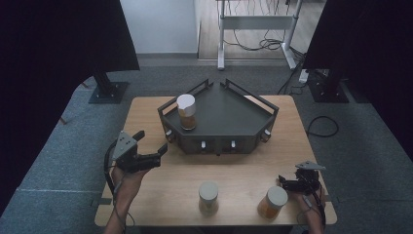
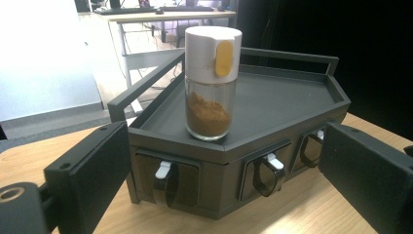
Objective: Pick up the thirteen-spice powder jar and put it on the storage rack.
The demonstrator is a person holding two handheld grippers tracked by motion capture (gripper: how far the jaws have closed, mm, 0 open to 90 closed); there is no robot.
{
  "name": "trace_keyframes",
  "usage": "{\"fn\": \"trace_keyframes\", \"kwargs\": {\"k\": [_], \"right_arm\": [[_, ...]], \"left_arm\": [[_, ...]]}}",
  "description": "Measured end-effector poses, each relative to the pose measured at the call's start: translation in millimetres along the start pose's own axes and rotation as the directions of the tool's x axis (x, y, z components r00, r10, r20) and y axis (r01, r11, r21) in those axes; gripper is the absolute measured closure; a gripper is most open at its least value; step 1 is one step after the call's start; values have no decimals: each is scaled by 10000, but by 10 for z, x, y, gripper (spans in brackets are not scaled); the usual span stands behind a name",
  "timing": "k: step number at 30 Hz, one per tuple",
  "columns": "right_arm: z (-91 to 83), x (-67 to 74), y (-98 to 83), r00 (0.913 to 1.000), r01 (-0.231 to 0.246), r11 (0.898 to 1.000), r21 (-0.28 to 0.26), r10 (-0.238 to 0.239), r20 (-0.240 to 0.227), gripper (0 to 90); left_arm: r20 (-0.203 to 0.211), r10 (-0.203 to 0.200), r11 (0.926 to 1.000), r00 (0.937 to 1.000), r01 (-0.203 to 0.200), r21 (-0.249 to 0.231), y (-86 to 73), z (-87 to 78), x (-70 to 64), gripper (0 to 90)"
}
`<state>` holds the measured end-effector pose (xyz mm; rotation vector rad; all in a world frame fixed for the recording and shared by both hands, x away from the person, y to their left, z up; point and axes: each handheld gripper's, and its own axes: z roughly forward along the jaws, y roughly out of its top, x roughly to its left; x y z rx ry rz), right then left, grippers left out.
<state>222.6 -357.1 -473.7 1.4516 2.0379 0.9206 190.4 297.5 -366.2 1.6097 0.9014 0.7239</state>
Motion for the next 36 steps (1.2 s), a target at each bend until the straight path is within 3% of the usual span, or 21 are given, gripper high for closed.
{"fn": "trace_keyframes", "kwargs": {"k": [36], "right_arm": [[0, 0, 0, 10000, 1, 10000, 0, -1, 0, 49]], "left_arm": [[64, -590, 9940, 9982, 581, 928, -392, 184, 32, 51]]}}
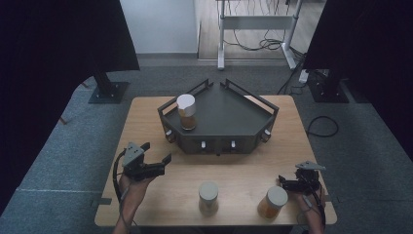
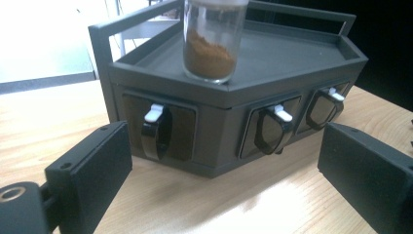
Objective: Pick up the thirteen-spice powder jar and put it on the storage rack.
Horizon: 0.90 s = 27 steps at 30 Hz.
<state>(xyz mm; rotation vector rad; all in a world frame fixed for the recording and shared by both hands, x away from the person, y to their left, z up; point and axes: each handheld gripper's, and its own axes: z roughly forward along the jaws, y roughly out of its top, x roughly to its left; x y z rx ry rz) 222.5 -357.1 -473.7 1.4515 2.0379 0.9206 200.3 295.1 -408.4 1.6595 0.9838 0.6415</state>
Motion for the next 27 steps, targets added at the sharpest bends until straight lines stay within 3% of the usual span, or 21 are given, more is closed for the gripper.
{"fn": "trace_keyframes", "kwargs": {"k": [27], "right_arm": [[0, 0, 0, 10000, -4, 10000, -1, 4, 0, 49]], "left_arm": [[-32, -352, 9973, 9994, 354, 640, -261, 109, 29, 54]]}}
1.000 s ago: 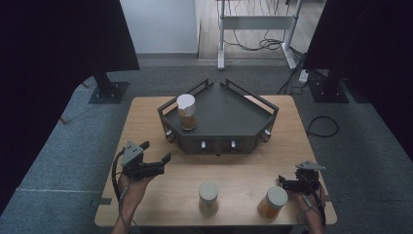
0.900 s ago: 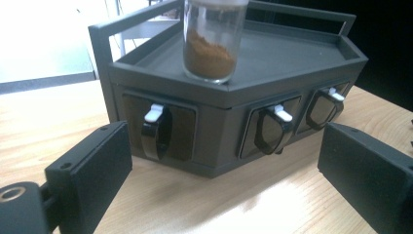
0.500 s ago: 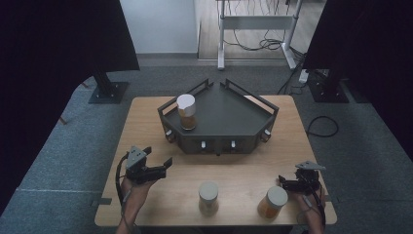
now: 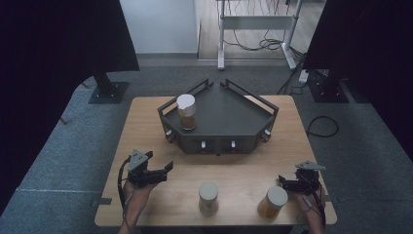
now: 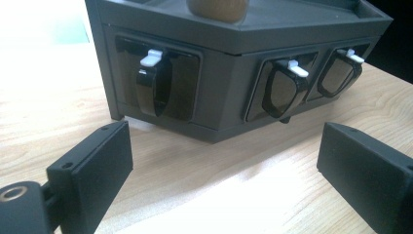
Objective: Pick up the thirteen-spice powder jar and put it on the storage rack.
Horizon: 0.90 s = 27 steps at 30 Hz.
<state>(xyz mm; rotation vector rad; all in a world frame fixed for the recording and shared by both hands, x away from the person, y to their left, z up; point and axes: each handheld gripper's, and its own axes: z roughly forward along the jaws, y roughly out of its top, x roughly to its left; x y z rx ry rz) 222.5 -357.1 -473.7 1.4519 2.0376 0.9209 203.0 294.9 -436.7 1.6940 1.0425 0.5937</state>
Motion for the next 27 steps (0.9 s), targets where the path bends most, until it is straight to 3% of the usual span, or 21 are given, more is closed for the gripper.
{"fn": "trace_keyframes", "kwargs": {"k": [27], "right_arm": [[0, 0, 0, 10000, 1, 10000, 0, -1, 0, 49]], "left_arm": [[-10, -426, 9965, 9991, 425, 726, -225, 109, 45, 55]]}}
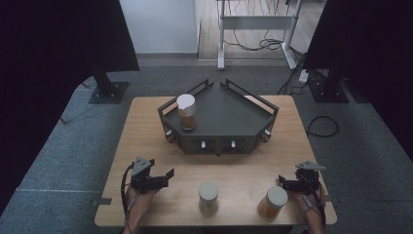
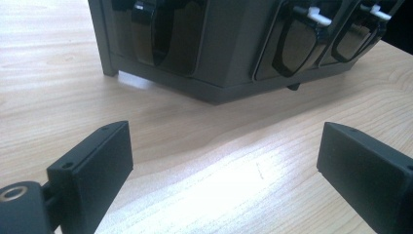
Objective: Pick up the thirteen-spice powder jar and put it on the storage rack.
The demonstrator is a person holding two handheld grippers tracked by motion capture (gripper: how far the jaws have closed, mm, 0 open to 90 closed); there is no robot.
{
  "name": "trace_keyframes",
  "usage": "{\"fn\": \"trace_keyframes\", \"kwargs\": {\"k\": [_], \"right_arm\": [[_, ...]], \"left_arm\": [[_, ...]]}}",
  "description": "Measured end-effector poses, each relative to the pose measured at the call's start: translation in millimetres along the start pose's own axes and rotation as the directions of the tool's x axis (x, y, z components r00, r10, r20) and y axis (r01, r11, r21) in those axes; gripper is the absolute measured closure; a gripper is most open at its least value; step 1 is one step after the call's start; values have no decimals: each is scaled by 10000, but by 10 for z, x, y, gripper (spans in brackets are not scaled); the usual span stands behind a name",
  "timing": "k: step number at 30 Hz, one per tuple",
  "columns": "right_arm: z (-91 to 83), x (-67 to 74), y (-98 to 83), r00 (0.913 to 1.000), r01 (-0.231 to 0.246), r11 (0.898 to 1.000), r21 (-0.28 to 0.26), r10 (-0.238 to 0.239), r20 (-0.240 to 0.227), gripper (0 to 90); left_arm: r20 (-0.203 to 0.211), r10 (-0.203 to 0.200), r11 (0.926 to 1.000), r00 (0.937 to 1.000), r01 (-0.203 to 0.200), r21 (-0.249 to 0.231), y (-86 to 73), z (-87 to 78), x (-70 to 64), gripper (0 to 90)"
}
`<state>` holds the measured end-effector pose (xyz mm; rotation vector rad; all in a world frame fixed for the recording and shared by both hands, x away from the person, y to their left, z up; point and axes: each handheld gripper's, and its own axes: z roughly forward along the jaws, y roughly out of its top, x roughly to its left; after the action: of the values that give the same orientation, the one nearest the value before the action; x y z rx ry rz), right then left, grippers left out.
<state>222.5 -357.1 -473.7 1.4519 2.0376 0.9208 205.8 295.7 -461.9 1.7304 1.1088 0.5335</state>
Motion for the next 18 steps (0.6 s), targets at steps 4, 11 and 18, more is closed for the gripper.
{"fn": "trace_keyframes", "kwargs": {"k": [4, 11, 18], "right_arm": [[0, 0, 0, 10000, 1, 10000, 0, -1, 0, 49], [0, 0, 0, 10000, 1, 10000, -1, -1, 1, 49], [0, 0, 0, 10000, 0, 10000, -1, 0, 1, 49]], "left_arm": [[-11, -50, 9999, 10000, 51, 115, -31, 23, 8, 55], [-9, -147, 9994, 9999, 147, 301, -76, 56, 17, 55], [-15, -246, 9985, 9997, 246, 480, -117, 93, 24, 55]]}}
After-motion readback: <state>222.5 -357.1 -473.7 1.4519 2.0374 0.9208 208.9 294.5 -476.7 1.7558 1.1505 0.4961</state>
